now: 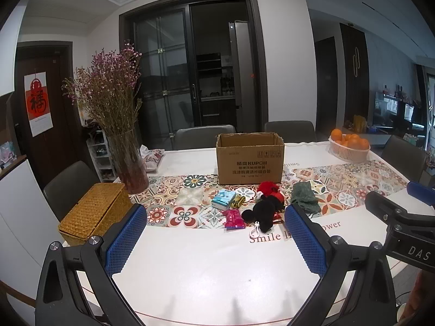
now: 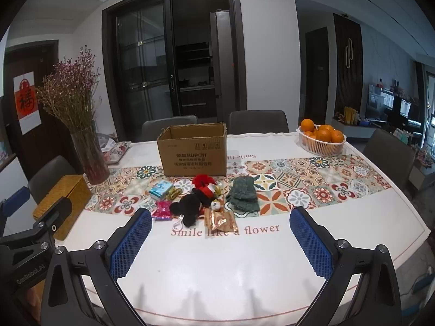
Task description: Organize soft objects
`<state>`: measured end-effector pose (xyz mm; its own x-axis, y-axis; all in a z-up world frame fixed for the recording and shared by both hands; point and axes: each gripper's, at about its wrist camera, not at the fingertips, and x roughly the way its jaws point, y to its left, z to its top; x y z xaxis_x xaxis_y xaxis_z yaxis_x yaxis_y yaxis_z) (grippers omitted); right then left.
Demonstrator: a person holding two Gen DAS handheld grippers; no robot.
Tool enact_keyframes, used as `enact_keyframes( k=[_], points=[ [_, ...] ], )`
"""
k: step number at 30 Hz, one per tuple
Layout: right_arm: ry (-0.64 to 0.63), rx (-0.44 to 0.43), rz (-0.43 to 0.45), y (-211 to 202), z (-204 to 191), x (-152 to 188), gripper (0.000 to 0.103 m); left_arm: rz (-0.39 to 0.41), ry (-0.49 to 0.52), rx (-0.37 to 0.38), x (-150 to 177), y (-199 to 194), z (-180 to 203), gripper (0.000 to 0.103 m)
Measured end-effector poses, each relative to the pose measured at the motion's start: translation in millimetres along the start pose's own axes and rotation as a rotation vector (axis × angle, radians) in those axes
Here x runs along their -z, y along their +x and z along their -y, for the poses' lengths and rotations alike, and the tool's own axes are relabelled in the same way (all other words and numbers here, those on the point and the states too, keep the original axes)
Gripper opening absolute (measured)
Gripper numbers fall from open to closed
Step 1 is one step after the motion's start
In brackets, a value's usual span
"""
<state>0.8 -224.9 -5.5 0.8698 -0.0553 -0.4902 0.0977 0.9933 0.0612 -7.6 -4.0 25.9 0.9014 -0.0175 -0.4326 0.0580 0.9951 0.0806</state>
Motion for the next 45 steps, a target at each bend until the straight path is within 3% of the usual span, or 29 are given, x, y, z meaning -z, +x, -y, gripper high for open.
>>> enact_keyframes(
  k=[45],
  points=[
    [-0.003,0.001,-0.014,10.9,-2.1,-4.2,0.103,-0.004,0.004,0.007,5.4,15.4,2.0,0.103]
  ],
)
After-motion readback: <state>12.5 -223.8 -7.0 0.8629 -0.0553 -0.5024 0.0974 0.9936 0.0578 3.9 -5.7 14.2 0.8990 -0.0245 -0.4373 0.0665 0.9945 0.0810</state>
